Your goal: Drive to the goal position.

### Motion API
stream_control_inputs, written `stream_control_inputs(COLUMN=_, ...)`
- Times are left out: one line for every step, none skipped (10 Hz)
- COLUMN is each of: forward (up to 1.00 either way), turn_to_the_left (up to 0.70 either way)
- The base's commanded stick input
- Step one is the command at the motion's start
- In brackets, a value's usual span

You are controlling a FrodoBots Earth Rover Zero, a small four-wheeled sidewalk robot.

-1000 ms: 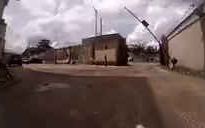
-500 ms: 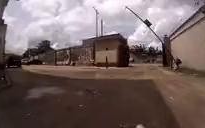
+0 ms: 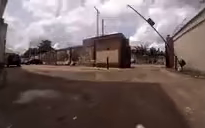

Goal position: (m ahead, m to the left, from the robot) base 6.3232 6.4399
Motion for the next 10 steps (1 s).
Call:
stream_control_inputs(forward=0.70, turn_to_the_left=0.04)
stream_control_inputs(forward=0.70, turn_to_the_left=0.04)
stream_control_inputs(forward=0.70, turn_to_the_left=0.04)
stream_control_inputs(forward=0.70, turn_to_the_left=0.04)
stream_control_inputs(forward=0.70, turn_to_the_left=0.04)
stream_control_inputs(forward=0.70, turn_to_the_left=0.04)
stream_control_inputs(forward=0.70, turn_to_the_left=0.04)
stream_control_inputs(forward=0.70, turn_to_the_left=0.04)
stream_control_inputs(forward=0.70, turn_to_the_left=0.04)
stream_control_inputs(forward=0.70, turn_to_the_left=0.04)
